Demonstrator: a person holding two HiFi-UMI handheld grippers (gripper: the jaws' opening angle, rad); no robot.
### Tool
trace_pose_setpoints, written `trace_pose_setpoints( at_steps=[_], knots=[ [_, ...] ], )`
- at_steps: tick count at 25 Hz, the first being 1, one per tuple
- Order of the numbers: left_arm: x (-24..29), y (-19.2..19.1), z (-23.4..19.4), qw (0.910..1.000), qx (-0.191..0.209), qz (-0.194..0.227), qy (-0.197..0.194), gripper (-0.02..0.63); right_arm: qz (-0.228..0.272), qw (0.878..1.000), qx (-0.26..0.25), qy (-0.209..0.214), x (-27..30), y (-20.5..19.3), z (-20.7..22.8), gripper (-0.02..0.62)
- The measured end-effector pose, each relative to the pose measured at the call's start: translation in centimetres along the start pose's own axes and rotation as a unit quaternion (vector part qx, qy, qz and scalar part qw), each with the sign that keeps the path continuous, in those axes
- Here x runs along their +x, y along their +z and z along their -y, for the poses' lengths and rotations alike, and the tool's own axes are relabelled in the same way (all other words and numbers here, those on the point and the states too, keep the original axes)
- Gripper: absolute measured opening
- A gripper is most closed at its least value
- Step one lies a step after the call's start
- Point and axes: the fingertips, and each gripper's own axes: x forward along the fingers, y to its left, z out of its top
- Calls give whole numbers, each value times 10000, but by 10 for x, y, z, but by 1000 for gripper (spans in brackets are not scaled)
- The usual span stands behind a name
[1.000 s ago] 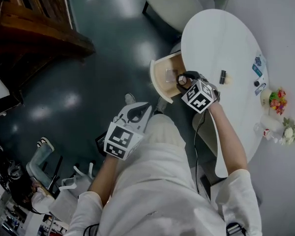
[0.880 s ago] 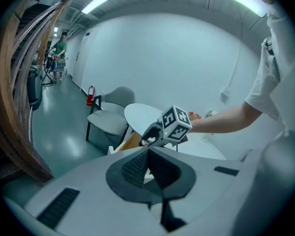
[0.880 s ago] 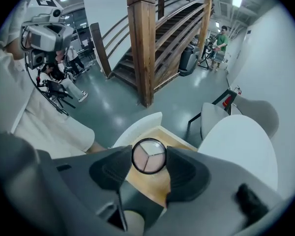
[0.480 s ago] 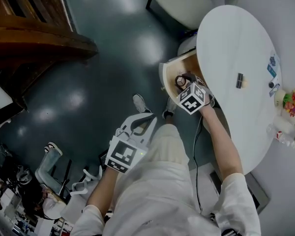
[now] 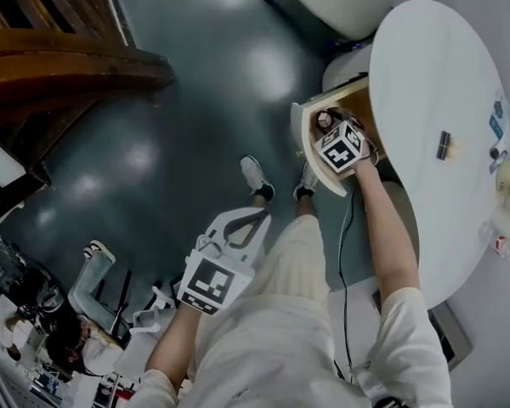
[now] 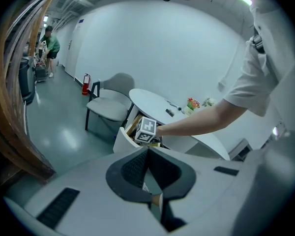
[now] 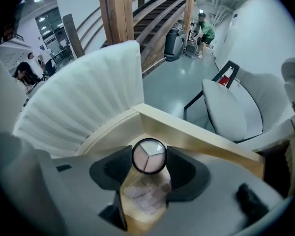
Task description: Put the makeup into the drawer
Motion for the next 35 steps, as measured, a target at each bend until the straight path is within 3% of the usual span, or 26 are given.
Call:
trace_pose_setpoints(
  at_steps=[11, 23, 29, 35],
  knots=[
    [1, -17, -3, 9997, -114, -222, 4, 9, -58, 9995, -310, 83, 39, -7, -1, 224],
    [5, -9, 9, 9997, -64, -218, -69, 9, 11, 9990, -452, 62, 33, -2, -6, 224],
    [2, 2, 20, 10000, -47, -62, -37, 9, 76, 9995, -318, -17, 11, 0, -7, 224],
    [-10, 23, 32, 9999, 19, 170, 27, 9, 479, 9982, 371, -14, -47, 19, -13, 222]
  ],
)
